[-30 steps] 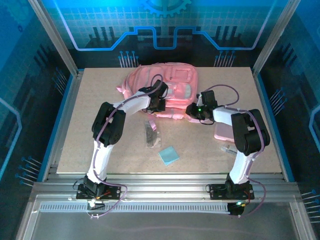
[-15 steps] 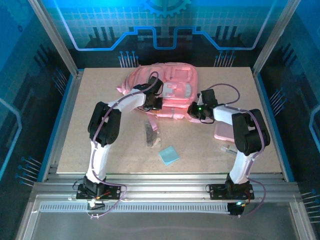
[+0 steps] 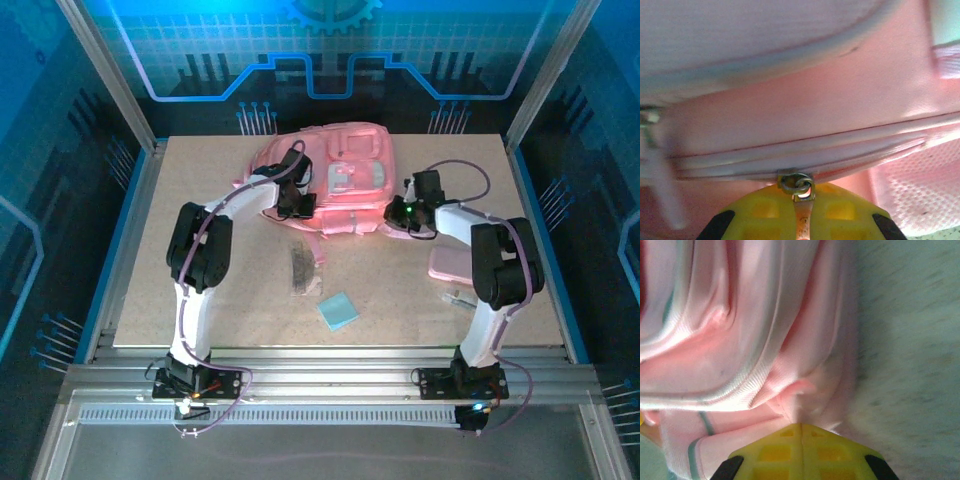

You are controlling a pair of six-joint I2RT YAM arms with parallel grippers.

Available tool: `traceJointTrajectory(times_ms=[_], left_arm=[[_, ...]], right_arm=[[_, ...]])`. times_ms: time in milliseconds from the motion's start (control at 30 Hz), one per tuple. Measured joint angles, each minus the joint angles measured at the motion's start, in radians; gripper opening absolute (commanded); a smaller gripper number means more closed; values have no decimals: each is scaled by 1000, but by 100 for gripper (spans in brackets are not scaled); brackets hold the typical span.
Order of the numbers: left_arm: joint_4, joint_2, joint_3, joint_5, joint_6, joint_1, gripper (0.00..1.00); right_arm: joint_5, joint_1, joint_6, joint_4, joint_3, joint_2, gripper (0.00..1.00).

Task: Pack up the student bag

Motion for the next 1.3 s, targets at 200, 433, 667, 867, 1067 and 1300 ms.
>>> traceJointTrajectory(times_ms=[200,433,667,867,1067,1300], left_arm=[[-38,-11,-31,-19,23,74,0],[-42,-18,-51,1,14,85,68],[-36,-45,-87,18,-3,78,69],[-12,-50,-99,3,-7,84,38],[8,-52,-103,-18,24,88,29],[12,-92,-122,-82,52,92,70]], right_arm=[[76,-100,-23,-34,23,0,0],[72,-55,-42,-48,44,-1,12],[32,-54,-45,-50,35,-37,29],[-57,-28,-44,1,33,-34,33],[-107,48,-28,30,64,60,34],[-100,77,2,-10,158,171,0]])
